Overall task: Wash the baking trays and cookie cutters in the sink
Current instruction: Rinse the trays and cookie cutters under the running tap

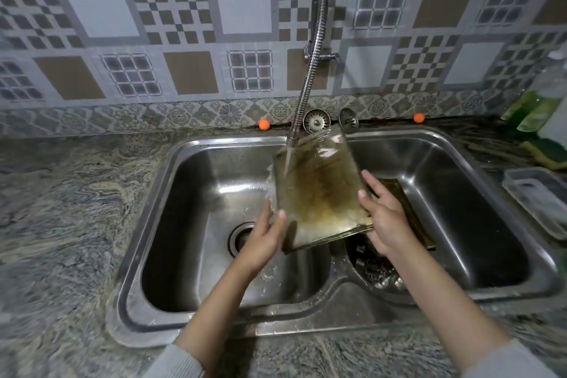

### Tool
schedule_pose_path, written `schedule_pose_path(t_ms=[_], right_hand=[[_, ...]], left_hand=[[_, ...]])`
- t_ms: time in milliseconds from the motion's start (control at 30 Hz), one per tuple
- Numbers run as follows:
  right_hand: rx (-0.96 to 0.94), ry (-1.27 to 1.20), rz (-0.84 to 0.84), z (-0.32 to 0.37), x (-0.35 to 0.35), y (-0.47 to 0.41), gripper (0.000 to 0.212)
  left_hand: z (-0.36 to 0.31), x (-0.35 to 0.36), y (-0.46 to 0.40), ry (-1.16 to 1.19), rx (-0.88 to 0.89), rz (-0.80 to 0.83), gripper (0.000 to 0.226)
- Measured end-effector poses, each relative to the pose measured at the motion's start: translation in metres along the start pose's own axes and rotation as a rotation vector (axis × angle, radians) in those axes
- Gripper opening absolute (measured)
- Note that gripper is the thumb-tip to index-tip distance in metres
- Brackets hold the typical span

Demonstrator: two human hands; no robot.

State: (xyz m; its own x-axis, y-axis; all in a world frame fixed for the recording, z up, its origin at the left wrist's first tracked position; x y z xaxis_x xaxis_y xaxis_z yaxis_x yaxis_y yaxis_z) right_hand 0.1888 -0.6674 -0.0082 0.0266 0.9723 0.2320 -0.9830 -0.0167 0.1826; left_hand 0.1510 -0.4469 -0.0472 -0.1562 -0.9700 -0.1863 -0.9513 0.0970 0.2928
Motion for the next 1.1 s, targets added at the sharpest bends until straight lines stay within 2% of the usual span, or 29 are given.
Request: schedule_pose_path(t_ms=[67, 167, 267, 367, 500, 633, 800, 933, 1100], right_hand=[[-0.076, 0.035, -0.053, 0.013, -0.012, 0.002, 0.049], [-0.149, 0.086, -0.141, 0.028, -0.031, 0.005, 0.045], [-0.211, 0.18, -0.217, 0.044, -0.043, 0.009, 0.043], [-0.254, 0.175, -0.262, 0.054, -0.053, 0.012, 0.044], [-0.254, 0.25, -0.249, 0.054, -0.062, 0.014, 0.046], [-0.131, 0.721, -0.232, 0.022, -0.075, -0.003, 0.047], [0.045, 1.194, -0.082, -0.046, -0.083, -0.035, 0.054], [0.165, 1.327, 0.031, -0.093, -0.085, -0.054, 0.062], [0.259, 1.266, 0.17, -0.125, -0.075, -0.063, 0.078]], left_hand=[[0.013, 0.009, 0.008, -0.22, -0.04, 0.082, 0.102], [0.03, 0.03, 0.023, -0.538, -0.003, 0.217, 0.101], [0.059, 0.051, 0.039, -0.808, -0.067, 0.355, 0.104], [0.068, 0.06, 0.044, -0.997, -0.072, 0.375, 0.109], [0.068, 0.061, 0.045, -1.047, -0.109, 0.375, 0.106], [0.068, 0.059, 0.045, -1.055, -0.141, 0.348, 0.104], [0.07, 0.058, 0.042, -1.059, -0.17, 0.324, 0.105], [0.069, 0.058, 0.042, -1.055, -0.173, 0.313, 0.106], [0.071, 0.058, 0.041, -1.058, -0.17, 0.316, 0.105]])
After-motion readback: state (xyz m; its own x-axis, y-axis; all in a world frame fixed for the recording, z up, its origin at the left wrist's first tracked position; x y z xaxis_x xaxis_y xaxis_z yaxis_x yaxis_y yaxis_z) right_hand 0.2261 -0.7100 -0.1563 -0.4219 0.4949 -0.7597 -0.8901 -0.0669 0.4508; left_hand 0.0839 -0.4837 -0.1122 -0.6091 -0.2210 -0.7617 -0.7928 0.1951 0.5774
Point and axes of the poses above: each hand's wrist, its own y-axis away from the middle knuckle, its own x-axis out of the palm, z = x × y, the point moved 9 cm from there along -y, towards the middle knuckle, and after that the axes turned 4 degrees about z, right-handed, at the moved point
